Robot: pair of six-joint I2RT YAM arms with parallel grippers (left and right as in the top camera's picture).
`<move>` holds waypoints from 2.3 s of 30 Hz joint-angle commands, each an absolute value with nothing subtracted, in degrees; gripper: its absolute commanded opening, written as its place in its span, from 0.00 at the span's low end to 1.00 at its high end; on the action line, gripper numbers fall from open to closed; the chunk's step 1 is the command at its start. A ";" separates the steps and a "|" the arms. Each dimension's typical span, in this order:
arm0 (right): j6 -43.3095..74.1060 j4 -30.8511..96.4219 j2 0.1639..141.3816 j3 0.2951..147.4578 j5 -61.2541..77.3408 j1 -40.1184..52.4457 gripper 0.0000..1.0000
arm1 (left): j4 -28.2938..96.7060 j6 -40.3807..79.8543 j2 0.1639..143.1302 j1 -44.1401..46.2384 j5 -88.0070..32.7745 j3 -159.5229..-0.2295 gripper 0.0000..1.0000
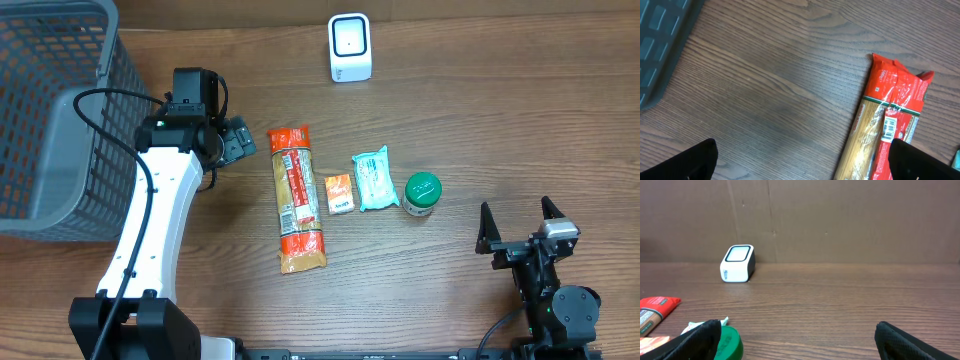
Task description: Scan the item barcode
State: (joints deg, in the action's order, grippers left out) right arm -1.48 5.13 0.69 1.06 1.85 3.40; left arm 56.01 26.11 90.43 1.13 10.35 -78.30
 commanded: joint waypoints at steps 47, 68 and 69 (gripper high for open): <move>-1.41 3.77 0.16 0.49 10.24 3.25 1.00 | 56.10 25.28 90.72 1.10 11.33 -78.37 1.00; 8.75 37.10 24.01 46.04 6.52 3.25 1.00 | 56.10 25.28 90.72 1.10 11.33 -78.37 1.00; 8.75 39.99 27.18 49.32 6.55 3.25 1.00 | 56.10 25.28 90.72 1.10 11.33 -78.37 1.00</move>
State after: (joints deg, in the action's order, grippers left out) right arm 8.38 36.29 19.64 41.65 7.18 3.40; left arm 56.07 26.11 90.43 1.13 10.41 -78.26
